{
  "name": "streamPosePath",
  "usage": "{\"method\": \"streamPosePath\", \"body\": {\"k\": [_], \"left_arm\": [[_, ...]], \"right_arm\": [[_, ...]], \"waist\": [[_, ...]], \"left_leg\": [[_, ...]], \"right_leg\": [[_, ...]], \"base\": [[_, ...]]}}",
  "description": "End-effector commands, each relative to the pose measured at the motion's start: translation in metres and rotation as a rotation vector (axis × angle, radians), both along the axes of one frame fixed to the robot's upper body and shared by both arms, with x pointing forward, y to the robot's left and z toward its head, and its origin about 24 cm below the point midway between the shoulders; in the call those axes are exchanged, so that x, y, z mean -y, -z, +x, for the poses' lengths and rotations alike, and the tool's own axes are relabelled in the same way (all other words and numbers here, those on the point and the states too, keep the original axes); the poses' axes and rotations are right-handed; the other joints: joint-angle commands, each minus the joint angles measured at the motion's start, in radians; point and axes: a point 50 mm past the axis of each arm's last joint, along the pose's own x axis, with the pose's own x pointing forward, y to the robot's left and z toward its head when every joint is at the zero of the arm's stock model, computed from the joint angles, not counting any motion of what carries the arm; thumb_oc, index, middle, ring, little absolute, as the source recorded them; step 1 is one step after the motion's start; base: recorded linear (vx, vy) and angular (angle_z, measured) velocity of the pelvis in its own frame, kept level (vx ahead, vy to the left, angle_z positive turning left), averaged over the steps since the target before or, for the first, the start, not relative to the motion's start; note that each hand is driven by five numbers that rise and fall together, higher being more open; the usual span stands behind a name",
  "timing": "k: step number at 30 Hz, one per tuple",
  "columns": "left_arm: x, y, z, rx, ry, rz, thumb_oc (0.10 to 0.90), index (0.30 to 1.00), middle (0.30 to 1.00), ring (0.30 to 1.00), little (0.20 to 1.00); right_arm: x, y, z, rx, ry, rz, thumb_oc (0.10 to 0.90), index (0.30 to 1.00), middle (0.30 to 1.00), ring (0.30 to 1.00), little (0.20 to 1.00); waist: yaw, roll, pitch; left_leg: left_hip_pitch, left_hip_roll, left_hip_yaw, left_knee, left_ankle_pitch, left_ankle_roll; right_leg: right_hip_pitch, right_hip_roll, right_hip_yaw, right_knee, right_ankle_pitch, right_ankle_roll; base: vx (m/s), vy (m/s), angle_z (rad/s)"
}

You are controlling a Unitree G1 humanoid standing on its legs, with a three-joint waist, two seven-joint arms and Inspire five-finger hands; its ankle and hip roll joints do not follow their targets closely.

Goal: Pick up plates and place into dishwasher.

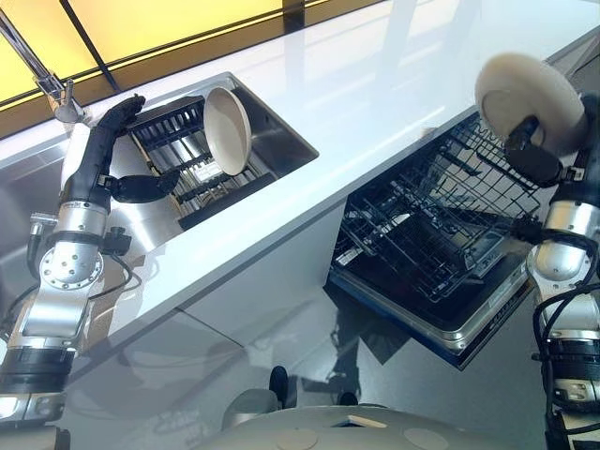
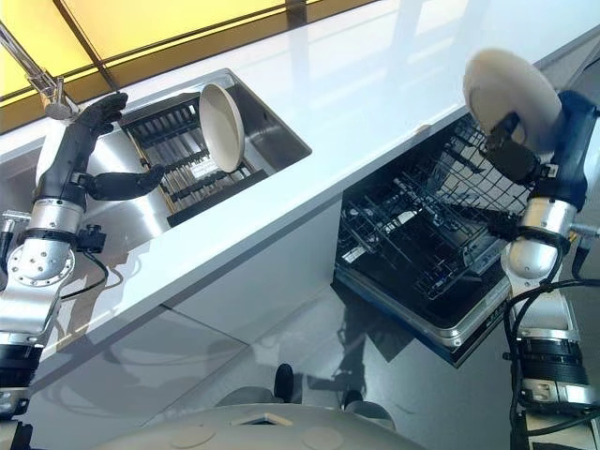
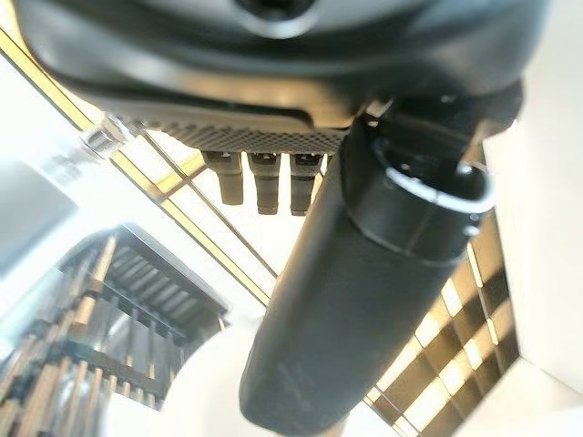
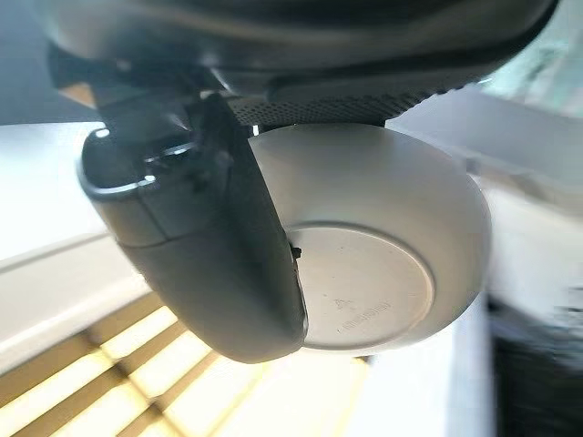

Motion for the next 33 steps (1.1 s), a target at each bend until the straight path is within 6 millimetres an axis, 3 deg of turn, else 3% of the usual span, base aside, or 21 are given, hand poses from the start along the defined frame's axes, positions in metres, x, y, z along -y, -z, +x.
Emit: {"method": "streamPosePath", "body": {"k": [1,8,13,23,28,33], "left_arm": [[-0.021,-0.039,-0.005,0.207,-0.087,-0.002,0.8,0.9,0.9,0.9,0.9],[-0.029,-0.032,0.001,0.146,-0.121,-0.016,0.8,0.9,0.9,0.9,0.9],[-0.027,-0.036,0.01,0.149,-0.109,-0.031,0.8,0.9,0.9,0.9,0.9],[-0.013,-0.06,0.027,0.221,-0.056,-0.043,0.8,0.9,0.9,0.9,0.9],[-0.009,-0.062,0.031,0.221,-0.036,-0.04,0.8,0.9,0.9,0.9,0.9],[-0.008,-0.062,0.032,0.213,-0.025,-0.042,0.8,0.9,0.9,0.9,0.9]], "right_arm": [[0.022,-0.042,-0.007,0.196,0.084,-0.005,0.1,0.3,0.3,0.3,0.2],[0.046,-0.003,-0.004,-0.05,0.181,0.017,0.1,0.3,0.3,0.3,0.2],[0.058,0.006,0.002,-0.156,0.259,-0.027,0.1,0.3,0.3,0.3,0.2],[0.057,-0.014,0.035,-0.179,0.369,-0.039,0.1,0.3,0.3,0.3,0.2],[0.054,-0.029,0.047,-0.165,0.415,-0.084,0.1,0.3,0.3,0.3,0.2],[0.053,-0.027,0.053,-0.251,0.42,-0.099,0.1,0.3,0.3,0.3,0.2]], "waist": [[-0.002,0.014,-0.082],[0.003,0.021,-0.058],[0.018,0.032,-0.02],[0.06,0.046,0.063],[0.077,0.049,0.082],[0.087,0.047,0.085]], "left_leg": [[0.048,-0.012,0.019,0.016,-0.132,0.017],[0.041,-0.011,0.016,0.026,-0.128,0.015],[0.008,-0.012,0.001,0.04,-0.12,0.012],[-0.071,-0.02,-0.047,0.061,-0.099,0.003],[-0.087,-0.025,-0.064,0.067,-0.094,0.005],[-0.089,-0.027,-0.07,0.062,-0.09,0.006]], "right_leg": [[-0.091,-0.003,-0.031,0.132,-0.015,0.045],[-0.098,-0.008,-0.042,0.144,-0.014,0.046],[-0.126,-0.016,-0.053,0.161,-0.011,0.046],[-0.174,-0.023,-0.069,0.168,-0.007,0.04],[-0.181,-0.027,-0.077,0.172,-0.009,0.038],[-0.184,-0.03,-0.081,0.172,-0.007,0.039]], "base": [[0.05,-0.021,0.02],[0.05,-0.018,0.02],[-0.01,-0.013,0.05],[-0.05,0.0,0.16],[0.0,0.014,0.08],[0.02,0.023,0.12]]}}
